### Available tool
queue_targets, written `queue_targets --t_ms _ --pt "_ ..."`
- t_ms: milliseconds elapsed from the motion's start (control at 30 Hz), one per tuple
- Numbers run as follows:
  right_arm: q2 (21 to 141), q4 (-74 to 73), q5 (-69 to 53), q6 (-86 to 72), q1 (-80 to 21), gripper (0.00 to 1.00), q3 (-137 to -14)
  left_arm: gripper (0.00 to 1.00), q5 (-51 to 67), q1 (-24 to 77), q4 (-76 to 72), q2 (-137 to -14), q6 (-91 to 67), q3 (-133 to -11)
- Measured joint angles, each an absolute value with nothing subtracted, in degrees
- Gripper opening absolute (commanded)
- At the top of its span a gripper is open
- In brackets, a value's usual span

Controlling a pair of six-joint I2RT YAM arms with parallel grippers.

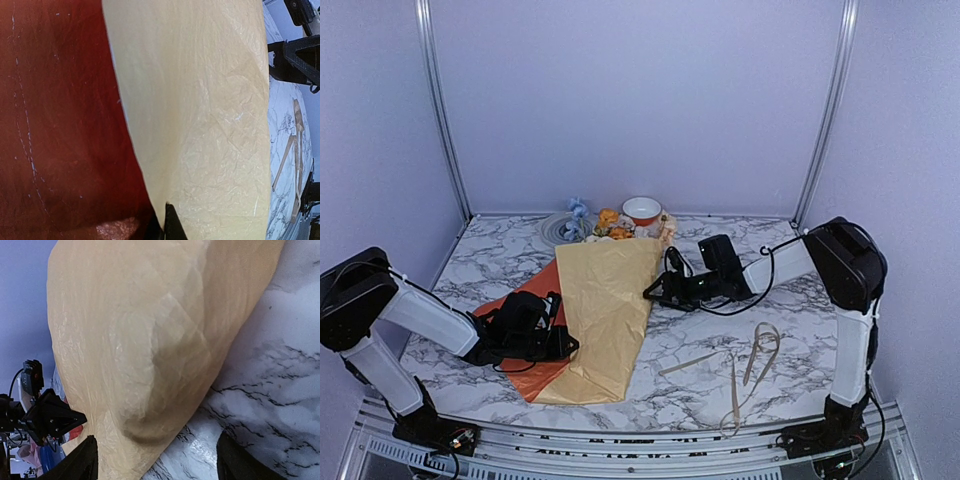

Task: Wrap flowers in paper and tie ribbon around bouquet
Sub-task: Move the 2/3-folded wrapping paper to the center of the board.

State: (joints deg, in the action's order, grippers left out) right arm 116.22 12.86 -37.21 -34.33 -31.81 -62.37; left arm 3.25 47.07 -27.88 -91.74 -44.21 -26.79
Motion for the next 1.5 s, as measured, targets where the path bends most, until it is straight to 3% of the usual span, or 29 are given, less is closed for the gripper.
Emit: queue_targets --t_ms 67,267,400,700,1400,1433,1500 --pt "117.67 15.92 -38.48 -36.27 -32.10 0.66 -62.61 0.00 3.42 47.05 -28.08 -91.88 -44.21 -26.79" --pt "121.89 22.76 -41.04 -41.98 -33.19 0.17 -62.98 0.00 4.05 46.94 -28.47 -92.12 -44.18 -26.79" --pt "123.44 24.88 -41.91 -44.86 -33.41 0.00 -62.96 0.00 4.29 46.92 -28.47 -92.12 -44.18 -26.70" --pt "122.34 26.48 -40.95 -47.13 -33.50 0.00 -59.86 0.00 6.20 48.14 -28.71 -92.12 -44.12 -26.22" --pt "106.83 25.23 -38.74 -46.46 -31.88 0.00 -39.31 0.00 12.12 58.98 -26.85 -95.81 -45.01 -31.48" --pt "105.56 25.02 -38.61 -46.30 -31.66 0.03 -38.04 0.00 12.29 59.46 -26.81 -96.09 -45.04 -31.81" --pt "103.53 24.08 -38.57 -45.69 -31.24 0.20 -36.53 0.00 12.45 60.27 -26.83 -96.62 -45.28 -32.38"
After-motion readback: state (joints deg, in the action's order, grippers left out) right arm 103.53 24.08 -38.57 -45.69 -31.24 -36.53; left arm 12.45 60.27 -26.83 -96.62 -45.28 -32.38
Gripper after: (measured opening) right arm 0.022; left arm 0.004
